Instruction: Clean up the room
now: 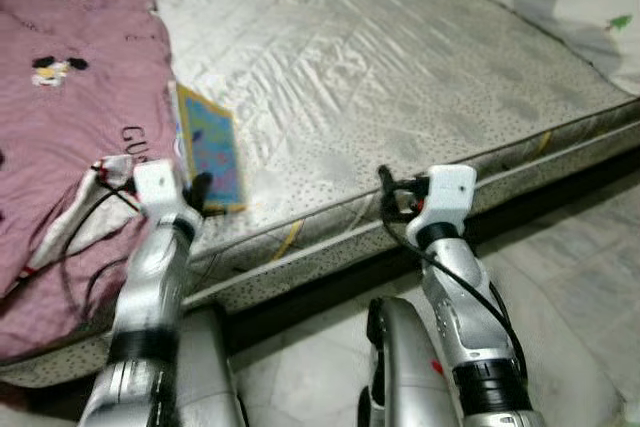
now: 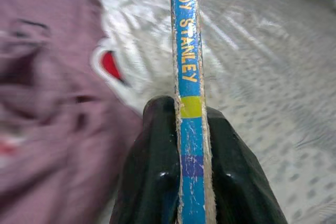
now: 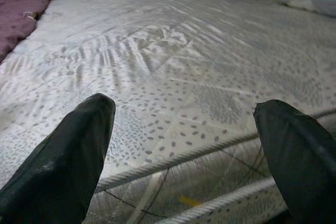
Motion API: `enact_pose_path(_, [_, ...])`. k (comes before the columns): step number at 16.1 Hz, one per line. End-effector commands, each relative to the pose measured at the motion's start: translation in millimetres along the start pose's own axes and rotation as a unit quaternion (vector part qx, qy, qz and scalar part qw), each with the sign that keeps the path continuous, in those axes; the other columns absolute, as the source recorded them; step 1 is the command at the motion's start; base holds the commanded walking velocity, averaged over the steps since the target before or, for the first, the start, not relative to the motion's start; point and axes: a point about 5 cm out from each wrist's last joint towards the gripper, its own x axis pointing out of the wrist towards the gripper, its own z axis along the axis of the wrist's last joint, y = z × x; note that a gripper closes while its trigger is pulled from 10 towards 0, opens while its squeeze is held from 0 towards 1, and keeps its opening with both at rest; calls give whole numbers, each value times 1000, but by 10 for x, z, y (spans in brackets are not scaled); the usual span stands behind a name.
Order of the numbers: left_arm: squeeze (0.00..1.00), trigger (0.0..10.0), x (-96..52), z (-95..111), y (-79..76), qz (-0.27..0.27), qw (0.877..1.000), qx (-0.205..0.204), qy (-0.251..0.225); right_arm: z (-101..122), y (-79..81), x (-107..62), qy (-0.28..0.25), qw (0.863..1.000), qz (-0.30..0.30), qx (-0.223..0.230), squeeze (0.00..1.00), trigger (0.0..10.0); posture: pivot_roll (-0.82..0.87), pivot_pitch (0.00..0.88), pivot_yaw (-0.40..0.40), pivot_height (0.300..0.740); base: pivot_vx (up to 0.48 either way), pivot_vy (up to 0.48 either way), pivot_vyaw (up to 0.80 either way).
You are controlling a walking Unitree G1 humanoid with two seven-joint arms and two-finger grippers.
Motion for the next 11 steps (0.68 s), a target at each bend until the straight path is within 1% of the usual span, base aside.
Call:
enact_pose_path(1, [0, 0, -89, 19, 7, 6, 999, 42, -1, -20, -11, -9, -4, 1000, -8, 23, 0, 10000, 54, 0, 40, 514, 0, 0, 0])
enact_pose_path(2, [0, 0, -155, 3, -8, 8, 999, 45, -2, -30, 4, -4, 0, 999, -5, 31, 0, 10000, 57, 0, 42, 514, 0, 0, 0])
enact_pose_path(3, [0, 0, -239, -23, -25, 12, 999, 52, -5, -32, 55, 9, 2, 999, 9, 44, 0, 10000, 64, 0, 41, 514, 0, 0, 0])
enact_pose_path(4, [0, 0, -299, -48, -56, 7, 998, 65, -3, -29, 95, 16, 1, 999, 17, 52, 0, 10000, 68, 0, 39, 514, 0, 0, 0])
enact_pose_path(5, [0, 0, -322, -63, -65, 8, 997, 71, -2, -25, 114, 13, -1, 999, 21, 42, 0, 10000, 79, 0, 27, 514, 0, 0, 0])
enact_pose_path(6, [0, 3294, -342, -45, -93, 6, 996, 87, -6, -23, 122, 9, -5, 999, 24, 40, 0, 10000, 83, 0, 23, 514, 0, 0, 0])
enact_pose_path(7, [0, 10000, -351, 22, -189, -3, 994, 103, -26, -12, 118, 7, -13, 998, 27, 53, 0, 10000, 92, 0, 12, 523, 0, 0, 0])
enact_pose_path(8, [0, 10000, -348, 34, -213, -3, 994, 106, -30, -7, 118, 12, -14, 998, 26, 55, 0, 10000, 92, 0, 12, 528, 0, 0, 0])
enact_pose_path(9, [0, 10000, -367, 47, -262, 0, 992, 125, -34, 16, 127, 32, -20, 998, 29, 57, 0, 10000, 94, 0, 10, 542, 0, 0, 0])
enact_pose_path(11, [0, 10000, -392, 34, -307, 1, 990, 135, -40, 48, 142, 43, -26, 998, 33, 56, 0, 10000, 89, 0, 11, 561, 0, 0, 0])
